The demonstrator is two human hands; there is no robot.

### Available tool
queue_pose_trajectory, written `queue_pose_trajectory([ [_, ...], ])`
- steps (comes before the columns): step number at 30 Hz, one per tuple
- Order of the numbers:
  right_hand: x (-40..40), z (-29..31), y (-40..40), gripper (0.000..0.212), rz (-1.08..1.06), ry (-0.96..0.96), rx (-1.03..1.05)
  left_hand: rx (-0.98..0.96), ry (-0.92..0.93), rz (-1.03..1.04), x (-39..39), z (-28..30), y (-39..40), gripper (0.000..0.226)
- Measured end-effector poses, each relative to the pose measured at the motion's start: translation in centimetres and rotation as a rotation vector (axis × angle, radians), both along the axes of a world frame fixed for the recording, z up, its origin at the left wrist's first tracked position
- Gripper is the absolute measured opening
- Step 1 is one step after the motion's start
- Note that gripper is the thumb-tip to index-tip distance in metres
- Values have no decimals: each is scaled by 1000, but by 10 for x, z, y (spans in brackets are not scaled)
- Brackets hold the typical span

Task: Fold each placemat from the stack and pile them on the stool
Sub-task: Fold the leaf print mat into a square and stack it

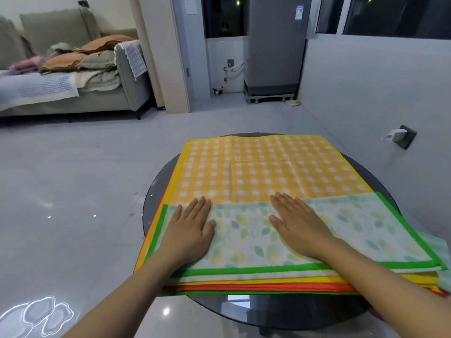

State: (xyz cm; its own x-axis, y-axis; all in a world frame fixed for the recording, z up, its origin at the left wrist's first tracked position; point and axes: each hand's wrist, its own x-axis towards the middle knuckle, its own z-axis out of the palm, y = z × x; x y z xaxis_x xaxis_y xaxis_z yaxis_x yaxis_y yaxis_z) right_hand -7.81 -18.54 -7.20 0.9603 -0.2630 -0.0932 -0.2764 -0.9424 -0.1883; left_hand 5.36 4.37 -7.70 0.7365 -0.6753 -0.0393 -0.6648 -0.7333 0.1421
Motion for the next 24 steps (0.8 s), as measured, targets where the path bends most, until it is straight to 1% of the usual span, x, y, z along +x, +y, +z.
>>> queue_pose_trajectory([
  [2,0,0,1,60,0,4,3,21,-7,45,4,2,14,61],
  [6,0,3,5,60,-11,20,10,90,-2,65,6,11,19,59],
  [8,3,5,8,59,-19,20,15,84,-5,74,12,19,18,61],
  [11,6,10,18,58,5,-41,40,27,-7,130,22,30,22,64],
  [16,8,17,46,65,145,-73,210,-33,-5,201,32,38,21,74],
  [18,10,18,52,75,160,-54,218,-86,3,237,34,39,20,74],
  [21,10,19,54,99,162,41,221,-173,49,295,34,41,22,73],
  [22,10,20,54,100,169,65,211,-222,82,316,34,42,24,72],
  [24,11,20,54,96,179,87,204,-331,147,365,35,44,29,64],
])
